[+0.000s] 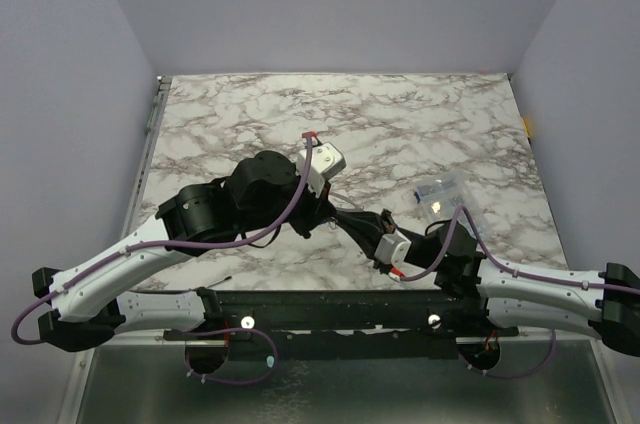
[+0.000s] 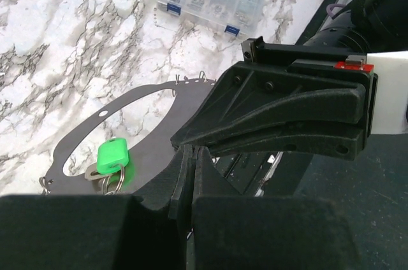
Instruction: Put the keys on the keyring
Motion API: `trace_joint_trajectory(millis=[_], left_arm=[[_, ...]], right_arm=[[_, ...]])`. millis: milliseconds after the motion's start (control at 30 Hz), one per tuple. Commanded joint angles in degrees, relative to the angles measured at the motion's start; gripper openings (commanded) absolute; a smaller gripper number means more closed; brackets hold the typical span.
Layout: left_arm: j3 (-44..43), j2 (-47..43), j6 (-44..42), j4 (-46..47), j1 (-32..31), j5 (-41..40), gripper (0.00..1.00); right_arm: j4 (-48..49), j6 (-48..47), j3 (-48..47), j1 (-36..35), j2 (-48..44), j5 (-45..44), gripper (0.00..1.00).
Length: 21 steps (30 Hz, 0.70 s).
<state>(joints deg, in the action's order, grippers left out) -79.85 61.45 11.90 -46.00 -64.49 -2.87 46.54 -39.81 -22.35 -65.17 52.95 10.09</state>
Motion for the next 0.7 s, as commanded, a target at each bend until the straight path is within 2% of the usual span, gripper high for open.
trace_joint_trajectory(millis=[0, 333, 667], left_arm=[[0.73, -2.68, -1.42, 0.73, 0.15, 4.67, 0.00], [2.01, -3.70, -3.07, 0.37, 0.15, 9.54, 0.00], [3.54, -3.79, -3.31, 1.74, 0.11, 8.39, 0.00]], right_arm=[[0.28, -1.41, -1.89, -0.29, -1.86, -1.27, 0.01], [-1.95, -1.50, -2.71, -0.29, -2.78, 0.81, 0.01], [-4.43, -0.36, -4.34, -0.32, -2.55, 4.19, 0.01]])
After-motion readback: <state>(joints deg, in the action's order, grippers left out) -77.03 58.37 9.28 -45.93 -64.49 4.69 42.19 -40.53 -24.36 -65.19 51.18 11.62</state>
